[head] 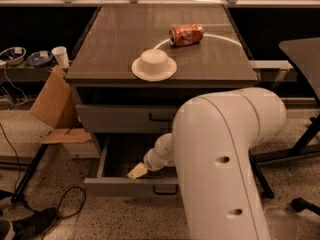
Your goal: Open middle drawer
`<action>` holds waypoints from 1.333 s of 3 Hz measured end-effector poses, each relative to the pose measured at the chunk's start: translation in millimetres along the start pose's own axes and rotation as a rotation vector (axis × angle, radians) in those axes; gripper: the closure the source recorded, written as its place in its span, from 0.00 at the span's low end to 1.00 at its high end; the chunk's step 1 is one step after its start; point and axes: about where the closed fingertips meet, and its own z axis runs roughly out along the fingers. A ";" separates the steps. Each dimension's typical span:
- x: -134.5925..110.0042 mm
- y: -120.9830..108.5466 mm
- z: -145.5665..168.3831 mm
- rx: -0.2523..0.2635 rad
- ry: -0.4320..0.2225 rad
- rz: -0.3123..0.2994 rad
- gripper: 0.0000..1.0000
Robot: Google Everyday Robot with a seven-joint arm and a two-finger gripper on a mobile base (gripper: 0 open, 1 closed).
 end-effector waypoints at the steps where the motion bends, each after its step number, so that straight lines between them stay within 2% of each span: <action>1: 9.6 1.8 -0.8 0.023 0.041 -0.050 0.00; 3: 27.2 18.8 -22.2 0.049 0.159 -0.326 0.00; 4: 25.9 19.1 -24.5 0.049 0.160 -0.328 0.00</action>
Offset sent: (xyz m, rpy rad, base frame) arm -0.0377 -0.0095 0.0075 -0.2634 -0.0858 0.2982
